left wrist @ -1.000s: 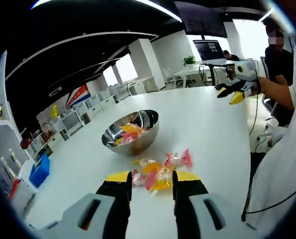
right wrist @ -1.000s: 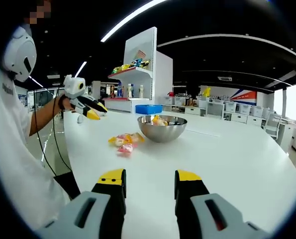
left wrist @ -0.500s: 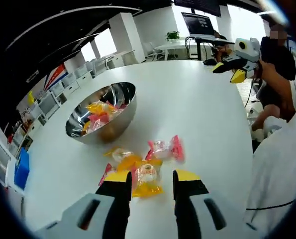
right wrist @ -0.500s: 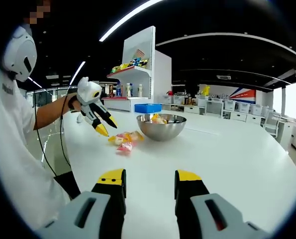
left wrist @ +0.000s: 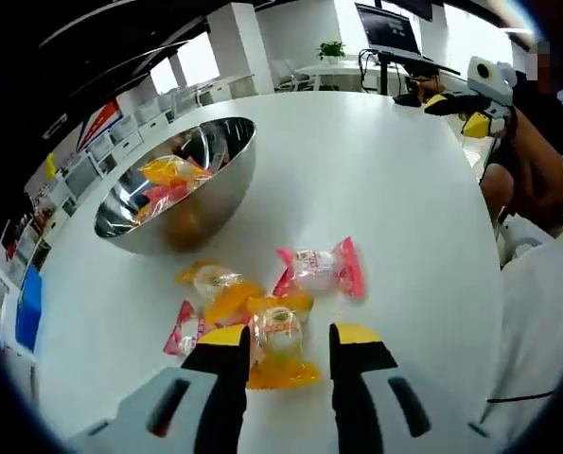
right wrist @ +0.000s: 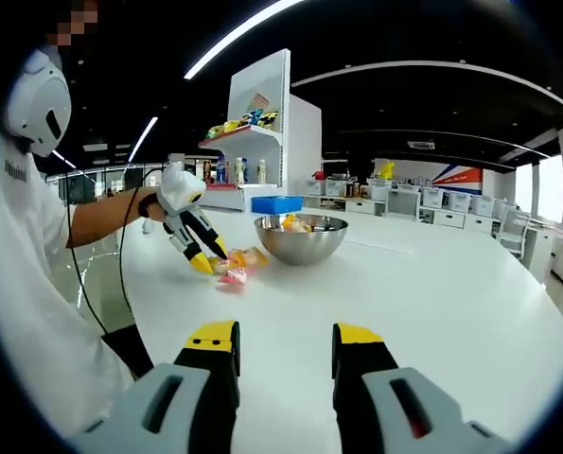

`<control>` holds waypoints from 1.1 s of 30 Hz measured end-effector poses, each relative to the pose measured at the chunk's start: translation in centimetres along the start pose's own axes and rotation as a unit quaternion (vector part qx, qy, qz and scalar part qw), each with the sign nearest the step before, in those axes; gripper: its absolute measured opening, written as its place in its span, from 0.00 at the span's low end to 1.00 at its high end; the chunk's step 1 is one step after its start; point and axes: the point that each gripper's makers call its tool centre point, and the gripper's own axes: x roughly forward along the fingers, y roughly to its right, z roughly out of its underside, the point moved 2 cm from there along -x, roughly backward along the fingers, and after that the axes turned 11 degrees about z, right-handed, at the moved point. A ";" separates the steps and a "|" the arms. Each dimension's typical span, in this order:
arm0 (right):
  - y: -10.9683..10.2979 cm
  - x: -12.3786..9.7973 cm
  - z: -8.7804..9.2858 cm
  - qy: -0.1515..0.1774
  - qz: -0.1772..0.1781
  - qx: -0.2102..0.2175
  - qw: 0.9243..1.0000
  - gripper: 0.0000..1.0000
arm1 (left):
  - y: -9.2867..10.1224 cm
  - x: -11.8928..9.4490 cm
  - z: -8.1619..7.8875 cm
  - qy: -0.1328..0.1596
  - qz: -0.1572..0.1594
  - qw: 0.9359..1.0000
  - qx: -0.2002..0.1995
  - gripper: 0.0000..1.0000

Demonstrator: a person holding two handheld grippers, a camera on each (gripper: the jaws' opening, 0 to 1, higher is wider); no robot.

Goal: Pick up the marshmallows scattered on the table and place them into the bowl on the table

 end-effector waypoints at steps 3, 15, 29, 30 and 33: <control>-0.2 0.0 0.0 -0.001 -0.001 -0.001 1.000 0.38 | -0.3 0.3 0.3 0.001 0.002 1.000 -0.010 0.35; -0.1 -0.1 0.1 -0.002 0.001 -0.001 1.000 0.38 | -0.9 0.5 0.6 0.006 -0.009 0.999 -0.034 0.22; -0.4 0.1 -0.1 -0.003 -0.002 -0.002 1.000 0.38 | -0.7 -1.0 0.1 0.042 -0.019 0.999 -0.005 0.21; -0.4 0.1 -0.1 -0.003 -0.002 -0.003 1.000 0.38 | -0.8 -1.4 0.1 0.046 -0.021 0.999 -0.006 0.21; -0.4 0.2 -0.3 -0.002 -0.002 -0.004 1.000 0.38 | -1.0 -2.7 -0.6 0.087 -0.032 0.996 -0.018 0.21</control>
